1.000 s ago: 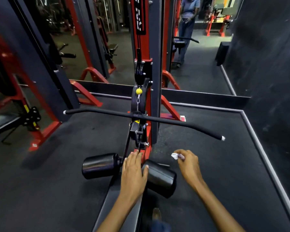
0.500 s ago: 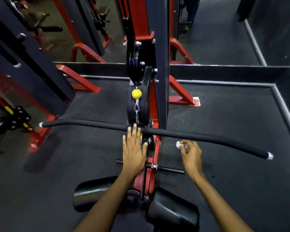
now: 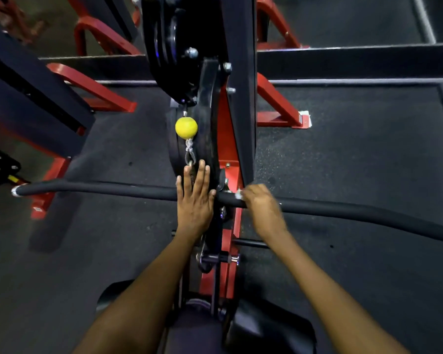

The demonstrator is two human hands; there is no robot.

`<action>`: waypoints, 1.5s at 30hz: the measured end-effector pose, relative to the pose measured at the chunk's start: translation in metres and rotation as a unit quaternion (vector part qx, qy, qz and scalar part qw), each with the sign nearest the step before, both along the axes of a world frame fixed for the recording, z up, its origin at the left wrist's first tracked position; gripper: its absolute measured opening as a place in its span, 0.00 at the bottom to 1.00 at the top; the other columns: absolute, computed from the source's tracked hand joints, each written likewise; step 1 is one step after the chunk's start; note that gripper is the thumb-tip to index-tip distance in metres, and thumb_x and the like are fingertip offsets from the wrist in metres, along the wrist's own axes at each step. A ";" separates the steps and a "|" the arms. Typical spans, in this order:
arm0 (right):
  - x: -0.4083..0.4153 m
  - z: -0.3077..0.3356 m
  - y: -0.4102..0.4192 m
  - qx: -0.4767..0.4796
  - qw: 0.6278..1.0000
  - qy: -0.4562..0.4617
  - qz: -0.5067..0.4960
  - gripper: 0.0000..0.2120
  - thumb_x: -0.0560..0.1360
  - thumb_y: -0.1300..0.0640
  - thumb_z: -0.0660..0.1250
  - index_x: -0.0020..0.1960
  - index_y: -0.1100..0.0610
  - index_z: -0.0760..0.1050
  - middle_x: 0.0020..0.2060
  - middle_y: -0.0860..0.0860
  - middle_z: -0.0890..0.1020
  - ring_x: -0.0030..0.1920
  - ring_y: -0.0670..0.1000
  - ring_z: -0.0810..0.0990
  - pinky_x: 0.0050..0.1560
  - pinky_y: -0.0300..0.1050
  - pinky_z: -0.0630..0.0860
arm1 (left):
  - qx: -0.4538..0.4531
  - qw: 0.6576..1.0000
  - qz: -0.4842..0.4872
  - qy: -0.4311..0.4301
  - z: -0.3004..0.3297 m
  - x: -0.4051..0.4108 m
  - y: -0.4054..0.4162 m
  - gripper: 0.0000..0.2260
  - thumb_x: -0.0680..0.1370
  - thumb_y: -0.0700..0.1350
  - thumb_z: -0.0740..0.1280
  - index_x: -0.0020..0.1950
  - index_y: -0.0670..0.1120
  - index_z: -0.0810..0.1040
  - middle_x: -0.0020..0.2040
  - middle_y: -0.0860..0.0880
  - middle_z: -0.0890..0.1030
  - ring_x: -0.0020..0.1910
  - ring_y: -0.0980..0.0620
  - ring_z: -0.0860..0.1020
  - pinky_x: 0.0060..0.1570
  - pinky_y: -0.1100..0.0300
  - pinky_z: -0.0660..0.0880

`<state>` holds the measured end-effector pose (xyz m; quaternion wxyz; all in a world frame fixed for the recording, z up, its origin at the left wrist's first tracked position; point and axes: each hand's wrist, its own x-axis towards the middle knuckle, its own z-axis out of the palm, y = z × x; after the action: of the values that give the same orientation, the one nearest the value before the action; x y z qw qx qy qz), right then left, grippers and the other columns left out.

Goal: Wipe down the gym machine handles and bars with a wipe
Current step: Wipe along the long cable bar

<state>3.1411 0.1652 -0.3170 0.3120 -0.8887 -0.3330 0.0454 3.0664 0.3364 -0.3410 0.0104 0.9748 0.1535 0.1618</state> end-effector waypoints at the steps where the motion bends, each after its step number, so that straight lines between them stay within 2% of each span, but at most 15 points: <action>1: 0.006 -0.001 -0.025 -0.010 0.999 0.005 -0.044 0.08 0.73 0.67 0.64 0.47 0.59 0.79 0.43 0.53 0.78 0.45 0.48 0.73 0.44 0.35 0.67 | -0.010 1.000 -0.005 -0.004 -0.002 0.001 0.000 0.28 0.83 0.49 0.49 0.79 0.47 0.40 0.79 0.53 0.38 0.78 0.46 0.37 0.76 0.46 0.42; 6: -0.004 0.003 -0.067 0.008 0.966 0.030 -0.257 0.14 0.68 0.76 0.65 0.50 0.64 0.80 0.43 0.55 0.78 0.45 0.54 0.74 0.43 0.34 0.64 | -0.059 0.998 -0.015 -0.020 -0.008 0.003 -0.001 0.29 0.82 0.48 0.48 0.79 0.49 0.36 0.79 0.55 0.35 0.78 0.49 0.36 0.76 0.51 0.38; 10: -0.035 0.008 0.029 0.102 0.984 0.089 -0.119 0.07 0.79 0.61 0.60 0.49 0.55 0.76 0.44 0.44 0.72 0.44 0.37 0.70 0.45 0.30 0.65 | -0.055 0.998 -0.020 -0.021 -0.012 0.002 0.002 0.25 0.84 0.50 0.44 0.79 0.49 0.37 0.79 0.54 0.36 0.78 0.48 0.37 0.76 0.50 0.41; 14: -0.031 -0.004 0.021 0.110 0.992 0.049 -0.036 0.09 0.79 0.58 0.59 0.54 0.55 0.77 0.49 0.48 0.74 0.48 0.38 0.71 0.50 0.34 0.68 | -0.064 0.998 -0.021 -0.008 -0.011 0.001 0.003 0.24 0.84 0.51 0.40 0.79 0.48 0.37 0.79 0.53 0.36 0.78 0.47 0.37 0.76 0.51 0.40; 18: -0.008 -0.008 -0.074 0.082 0.968 0.025 -0.234 0.04 0.76 0.63 0.64 0.46 0.56 0.77 0.42 0.48 0.72 0.39 0.38 0.72 0.42 0.30 0.68 | -0.061 0.998 -0.020 -0.005 -0.014 0.000 0.003 0.24 0.84 0.51 0.40 0.79 0.47 0.37 0.79 0.52 0.36 0.78 0.46 0.38 0.76 0.51 0.39; 20: -0.006 -0.006 -0.083 0.044 0.943 0.033 -0.327 0.11 0.75 0.64 0.64 0.40 0.49 0.75 0.42 0.50 0.71 0.37 0.37 0.70 0.41 0.30 0.68 | -0.060 0.998 -0.026 -0.002 -0.014 0.000 0.004 0.24 0.84 0.51 0.40 0.79 0.47 0.37 0.79 0.52 0.36 0.78 0.46 0.38 0.76 0.50 0.39; 23: -0.021 -0.012 -0.025 0.047 0.968 0.014 -0.246 0.13 0.77 0.59 0.60 0.40 0.43 0.72 0.43 0.44 0.70 0.41 0.37 0.68 0.46 0.34 0.68 | -0.052 0.999 -0.009 -0.006 -0.007 -0.001 -0.001 0.25 0.84 0.51 0.43 0.79 0.49 0.40 0.79 0.53 0.37 0.78 0.47 0.39 0.76 0.47 0.40; 28: -0.031 0.001 0.044 0.082 0.995 0.039 -0.032 0.11 0.78 0.59 0.57 0.52 0.60 0.77 0.48 0.52 0.74 0.49 0.49 0.71 0.51 0.42 0.70 | -0.019 0.996 0.033 -0.075 0.019 -0.004 -0.019 0.23 0.82 0.51 0.51 0.78 0.50 0.54 0.80 0.50 0.42 0.78 0.50 0.41 0.75 0.46 0.39; 30: -0.018 -0.005 0.013 0.055 0.996 0.010 -0.075 0.07 0.79 0.56 0.57 0.49 0.55 0.74 0.45 0.48 0.72 0.45 0.47 0.71 0.47 0.44 0.69 | -0.008 0.997 0.022 -0.076 0.028 0.012 -0.014 0.25 0.83 0.51 0.51 0.79 0.47 0.52 0.80 0.48 0.42 0.78 0.51 0.40 0.75 0.48 0.39; 34: -0.002 0.008 -0.062 -0.017 0.952 0.026 -0.303 0.08 0.78 0.56 0.59 0.42 0.56 0.72 0.41 0.46 0.70 0.40 0.51 0.73 0.42 0.50 0.70 | 0.020 0.998 0.006 -0.054 0.023 0.034 -0.003 0.27 0.83 0.51 0.50 0.79 0.42 0.49 0.79 0.43 0.51 0.78 0.49 0.41 0.75 0.45 0.45; 36: -0.003 0.009 -0.058 0.006 0.931 0.045 -0.361 0.08 0.78 0.59 0.58 0.42 0.57 0.72 0.40 0.46 0.68 0.39 0.51 0.71 0.41 0.47 0.69 | 0.032 0.998 -0.002 -0.058 0.016 0.033 -0.001 0.27 0.83 0.51 0.50 0.79 0.41 0.47 0.80 0.42 0.46 0.78 0.48 0.41 0.76 0.44 0.47; 38: -0.009 0.006 -0.017 0.050 0.939 0.088 -0.330 0.07 0.77 0.63 0.58 0.44 0.60 0.74 0.40 0.47 0.69 0.40 0.52 0.70 0.40 0.41 0.66 | 0.030 0.997 -0.014 -0.065 0.015 0.033 0.000 0.27 0.84 0.50 0.49 0.79 0.41 0.45 0.79 0.44 0.39 0.78 0.47 0.41 0.76 0.45 0.45; 40: -0.021 0.011 0.032 0.097 0.966 0.115 -0.209 0.09 0.77 0.64 0.58 0.51 0.64 0.76 0.45 0.51 0.72 0.42 0.49 0.70 0.43 0.33 0.67 | 0.034 0.997 -0.022 -0.068 0.017 0.033 0.002 0.27 0.84 0.49 0.48 0.79 0.42 0.41 0.79 0.46 0.36 0.78 0.47 0.40 0.76 0.45 0.44; 43: -0.025 0.011 0.058 0.045 0.991 0.122 -0.040 0.11 0.77 0.61 0.57 0.56 0.61 0.76 0.50 0.56 0.72 0.47 0.52 0.71 0.50 0.44 0.72 | 0.048 0.996 -0.035 -0.065 0.016 0.031 0.005 0.27 0.84 0.48 0.48 0.79 0.43 0.39 0.79 0.46 0.36 0.78 0.48 0.40 0.76 0.46 0.42; 45: -0.012 0.005 0.033 0.024 0.996 0.075 -0.045 0.09 0.77 0.61 0.57 0.51 0.59 0.75 0.47 0.53 0.73 0.45 0.51 0.71 0.45 0.48 0.70 | 0.042 0.996 -0.041 -0.066 0.017 0.031 0.006 0.28 0.83 0.48 0.48 0.79 0.43 0.39 0.79 0.46 0.36 0.78 0.48 0.40 0.76 0.46 0.41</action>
<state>3.1293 0.1980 -0.3124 0.3592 -0.8891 -0.2692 0.0896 3.0970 0.3420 -0.3241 -0.0138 0.9669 0.1057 0.2317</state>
